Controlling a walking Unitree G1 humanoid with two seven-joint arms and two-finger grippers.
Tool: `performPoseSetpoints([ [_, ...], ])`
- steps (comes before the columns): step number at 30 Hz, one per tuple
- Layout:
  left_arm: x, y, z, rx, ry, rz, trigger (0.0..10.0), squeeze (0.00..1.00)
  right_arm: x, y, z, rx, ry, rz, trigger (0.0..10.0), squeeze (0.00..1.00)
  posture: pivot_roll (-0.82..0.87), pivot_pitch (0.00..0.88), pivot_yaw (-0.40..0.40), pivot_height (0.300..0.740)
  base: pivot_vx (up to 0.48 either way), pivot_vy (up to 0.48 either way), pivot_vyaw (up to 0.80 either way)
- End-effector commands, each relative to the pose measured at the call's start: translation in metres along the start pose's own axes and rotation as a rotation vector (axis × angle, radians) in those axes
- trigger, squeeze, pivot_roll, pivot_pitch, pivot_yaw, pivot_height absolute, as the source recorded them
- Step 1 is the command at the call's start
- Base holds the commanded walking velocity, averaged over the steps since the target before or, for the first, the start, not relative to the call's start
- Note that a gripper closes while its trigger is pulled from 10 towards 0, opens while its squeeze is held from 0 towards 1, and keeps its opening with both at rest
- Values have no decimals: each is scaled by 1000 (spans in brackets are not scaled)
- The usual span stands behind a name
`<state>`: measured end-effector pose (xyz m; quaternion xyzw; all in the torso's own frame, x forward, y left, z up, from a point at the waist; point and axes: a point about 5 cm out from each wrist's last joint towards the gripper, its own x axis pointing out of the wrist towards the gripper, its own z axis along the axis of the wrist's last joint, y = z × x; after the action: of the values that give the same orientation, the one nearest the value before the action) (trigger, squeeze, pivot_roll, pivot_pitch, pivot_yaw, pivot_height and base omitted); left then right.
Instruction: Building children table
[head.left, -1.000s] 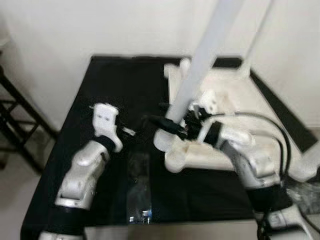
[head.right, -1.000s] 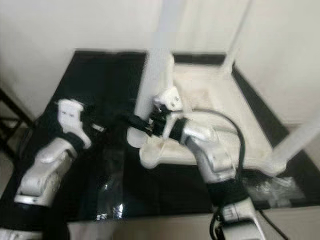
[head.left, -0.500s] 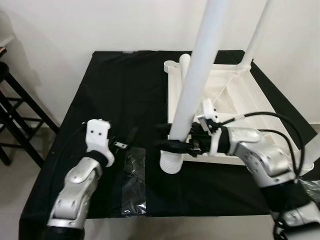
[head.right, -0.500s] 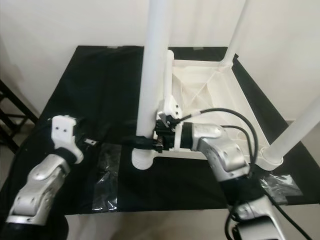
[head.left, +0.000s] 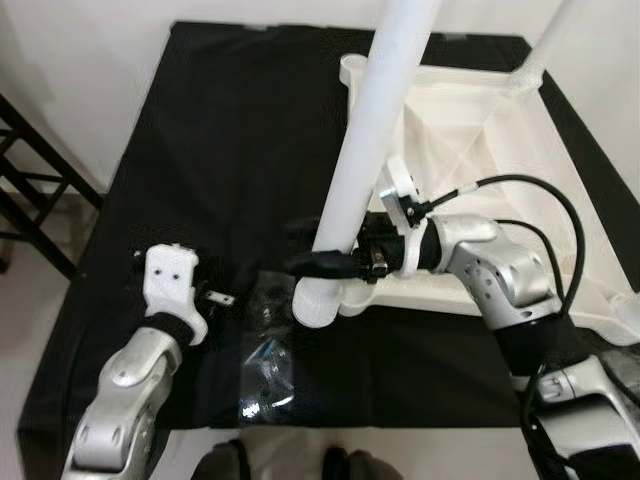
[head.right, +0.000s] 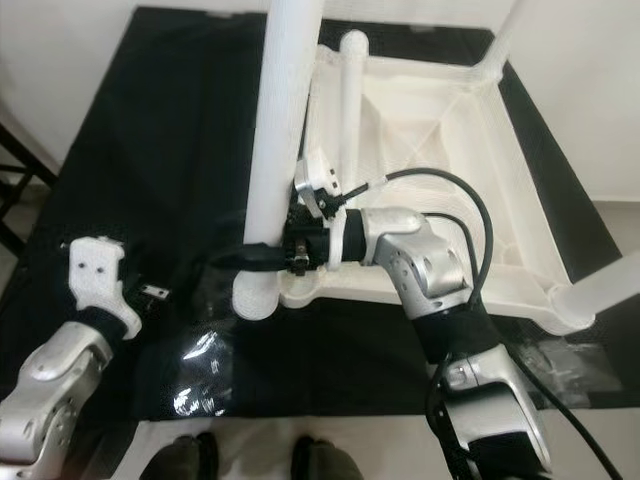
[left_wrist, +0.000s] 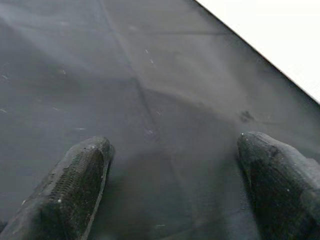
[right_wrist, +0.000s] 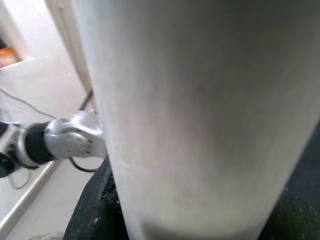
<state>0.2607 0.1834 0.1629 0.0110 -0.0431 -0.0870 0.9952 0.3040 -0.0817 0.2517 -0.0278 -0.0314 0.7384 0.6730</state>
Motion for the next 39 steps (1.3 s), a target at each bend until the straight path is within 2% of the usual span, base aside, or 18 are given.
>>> performPoseSetpoints([
  [1,-8,6,-6,-16,38,-2,10000,0,8,4,-4,-9,10,41,10000,0,92,324,-135,740,0,0,0],
  [3,-8,6,-6,-16,38,-2,10000,0,8,4,-4,-9,10,41,10000,0,92,324,-135,740,0,0,0],
  [4,-12,12,-4,14,42,17,10000,0,11,2,-2,-12,8,54,10000,0,94,325,-155,740,0,0,0],
  [6,-17,13,-3,22,42,29,10000,0,11,0,4,-19,-1,63,10000,0,86,325,-165,740,0,0,0],
  [7,-22,6,-2,24,43,28,10000,0,8,-5,23,-43,-32,66,10000,0,82,328,-185,740,0,0,0],
  [8,-23,1,-1,24,40,17,10000,0,5,-8,33,-59,-50,67,10000,0,83,330,-184,740,0,0,0],
  [10,-23,1,-1,24,40,17,10000,0,5,-8,33,-59,-50,67,10000,0,83,330,-184,740,0,0,0],
  [12,-23,2,5,39,18,24,10000,0,2,-12,48,-83,-90,72,10000,0,90,323,-169,740,0,0,0],
  [13,-23,2,5,39,18,24,10000,0,2,-12,48,-83,-90,72,10000,0,90,323,-169,740,0,0,0],
  [15,-21,7,13,40,-12,47,10000,0,2,-14,55,-101,-118,78,10000,0,91,327,-151,740,0,0,0],
  [19,-16,6,25,48,-59,46,10000,0,0,-16,62,-116,-138,68,10000,0,85,323,-135,740,0,0,0],
  [22,-12,4,33,54,-89,36,10000,0,-2,-17,62,-126,-124,58,10000,0,76,324,-135,740,0,0,0],
  [25,-3,-4,61,45,-198,-29,10000,0,-7,-14,44,-145,26,92,10000,0,55,325,-156,740,0,0,0],
  [26,-3,-4,61,45,-198,-29,10000,0,-7,-14,44,-145,26,92,10000,0,55,325,-156,740,0,0,0],
  [30,-3,-7,80,45,-269,-79,10000,0,-13,-16,32,-146,149,109,10000,0,36,334,-176,740,0,0,0],
  [39,-10,-11,77,41,-254,-75,10000,0,-17,-20,23,-103,184,126,10000,0,41,346,-187,740,0,0,0],
])
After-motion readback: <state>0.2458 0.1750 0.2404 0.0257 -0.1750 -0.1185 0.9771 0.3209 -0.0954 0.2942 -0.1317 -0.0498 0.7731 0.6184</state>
